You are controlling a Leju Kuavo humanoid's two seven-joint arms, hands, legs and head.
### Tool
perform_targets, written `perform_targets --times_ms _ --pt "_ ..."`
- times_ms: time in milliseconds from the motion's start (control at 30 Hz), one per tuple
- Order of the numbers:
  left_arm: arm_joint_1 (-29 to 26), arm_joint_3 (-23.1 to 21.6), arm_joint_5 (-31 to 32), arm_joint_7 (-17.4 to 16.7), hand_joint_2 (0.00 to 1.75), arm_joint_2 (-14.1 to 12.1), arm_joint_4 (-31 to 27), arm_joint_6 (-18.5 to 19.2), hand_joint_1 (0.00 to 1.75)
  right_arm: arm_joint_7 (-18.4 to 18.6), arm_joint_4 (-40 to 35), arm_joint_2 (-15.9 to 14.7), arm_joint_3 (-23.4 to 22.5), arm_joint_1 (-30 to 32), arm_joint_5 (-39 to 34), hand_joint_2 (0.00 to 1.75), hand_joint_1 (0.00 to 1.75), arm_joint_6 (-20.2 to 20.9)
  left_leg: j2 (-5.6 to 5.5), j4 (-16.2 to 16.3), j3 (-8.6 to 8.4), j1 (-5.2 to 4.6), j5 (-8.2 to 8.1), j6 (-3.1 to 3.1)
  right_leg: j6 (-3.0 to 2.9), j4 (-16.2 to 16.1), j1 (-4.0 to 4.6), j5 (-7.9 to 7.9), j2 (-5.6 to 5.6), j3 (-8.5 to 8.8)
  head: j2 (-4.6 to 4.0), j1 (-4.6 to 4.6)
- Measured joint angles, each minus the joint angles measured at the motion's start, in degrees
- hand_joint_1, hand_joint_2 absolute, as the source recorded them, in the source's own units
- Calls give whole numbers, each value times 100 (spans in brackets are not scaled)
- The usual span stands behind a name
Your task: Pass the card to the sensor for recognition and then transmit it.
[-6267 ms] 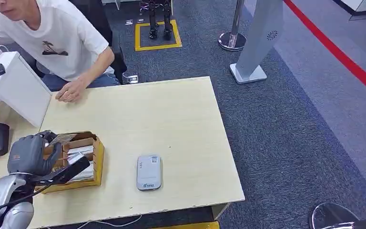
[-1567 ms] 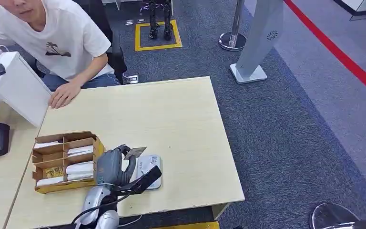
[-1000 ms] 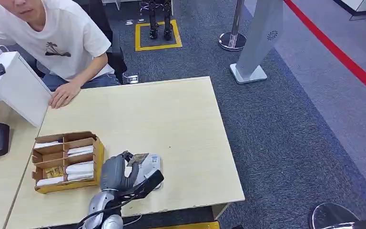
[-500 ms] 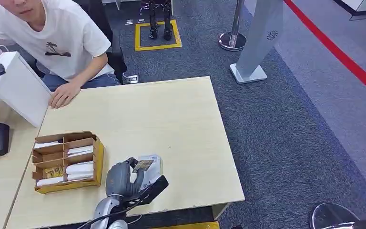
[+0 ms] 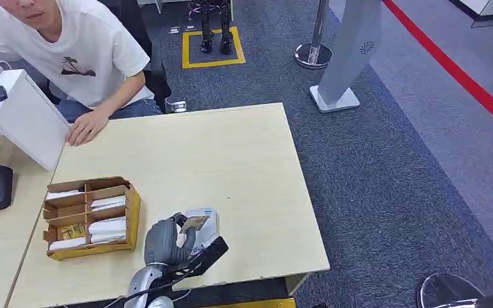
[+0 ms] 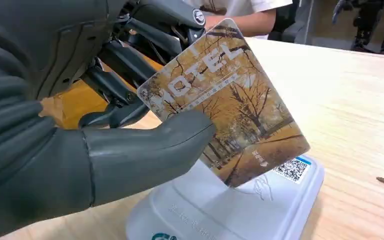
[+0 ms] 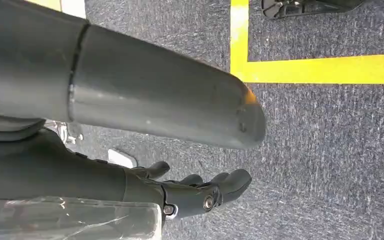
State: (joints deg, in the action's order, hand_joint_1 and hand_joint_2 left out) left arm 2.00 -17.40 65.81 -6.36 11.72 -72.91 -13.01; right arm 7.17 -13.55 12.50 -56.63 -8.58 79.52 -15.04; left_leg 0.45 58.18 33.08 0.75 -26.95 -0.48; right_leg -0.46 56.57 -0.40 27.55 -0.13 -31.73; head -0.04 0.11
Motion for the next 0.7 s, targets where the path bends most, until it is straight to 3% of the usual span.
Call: perform_targets --times_ms 400,500,700 --pt "13 321 44 -15 175 -245 -690 -151 175 -4 0 -2 9 37 -66 0 0 -2 0 -1 0 2 0 0 0 1 1 0 0 0 -2 -2" --pt "1 391 -9 -15 175 -317 -899 -262 175 -214 -2 -35 11 84 -96 0 0 127 0 0 0 2 0 0 0 0 1 0 0 0 -2 0" --pt "98 879 -345 9 175 -796 -1504 -240 175 -369 -2 -127 11 210 -133 0 0 227 1 -1 0 7 1 -1 -1 1 1 0 1 -1 0 0"
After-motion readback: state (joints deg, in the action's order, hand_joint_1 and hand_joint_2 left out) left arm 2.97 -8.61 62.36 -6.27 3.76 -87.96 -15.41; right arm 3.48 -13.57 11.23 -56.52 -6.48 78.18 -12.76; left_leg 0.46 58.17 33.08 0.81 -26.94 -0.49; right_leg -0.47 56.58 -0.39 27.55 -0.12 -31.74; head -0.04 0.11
